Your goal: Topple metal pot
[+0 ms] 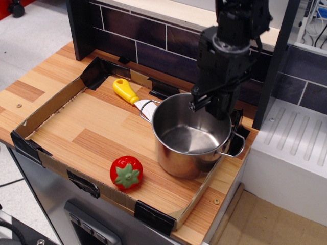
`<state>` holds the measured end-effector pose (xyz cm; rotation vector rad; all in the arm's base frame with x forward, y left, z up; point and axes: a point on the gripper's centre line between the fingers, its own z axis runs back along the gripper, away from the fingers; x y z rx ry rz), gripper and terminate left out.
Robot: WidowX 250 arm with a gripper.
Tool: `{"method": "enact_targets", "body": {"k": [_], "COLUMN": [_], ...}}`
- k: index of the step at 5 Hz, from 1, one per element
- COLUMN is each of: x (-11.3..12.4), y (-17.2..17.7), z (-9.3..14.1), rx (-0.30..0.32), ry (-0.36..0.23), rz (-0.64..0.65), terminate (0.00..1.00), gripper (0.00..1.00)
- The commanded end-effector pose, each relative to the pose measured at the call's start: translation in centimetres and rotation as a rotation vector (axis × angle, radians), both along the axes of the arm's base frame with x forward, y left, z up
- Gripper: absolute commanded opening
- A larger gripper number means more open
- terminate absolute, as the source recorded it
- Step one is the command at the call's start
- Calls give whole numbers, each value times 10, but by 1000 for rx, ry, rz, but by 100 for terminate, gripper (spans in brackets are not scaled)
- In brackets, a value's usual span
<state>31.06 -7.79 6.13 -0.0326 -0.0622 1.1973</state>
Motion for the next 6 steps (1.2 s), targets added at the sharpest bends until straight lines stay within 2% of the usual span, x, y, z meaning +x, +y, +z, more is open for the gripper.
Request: {"method": "enact_targets", "body": {"k": [1,2,3,4,5,6], "x": [4,-4,-5,-11,-18,-32], "y": [3,16,43,80,119,142], "z": [48,69,82,96,95,82], "rx": [-64,-47,29,61,111,225], "ry": [-159,-304,-428,-489,-528,-620], "rz": [-50,-94,-115,-89,-84,-125], "terminate": [0,0,0,0,0,0], "gripper": [0,0,0,0,0,0]}}
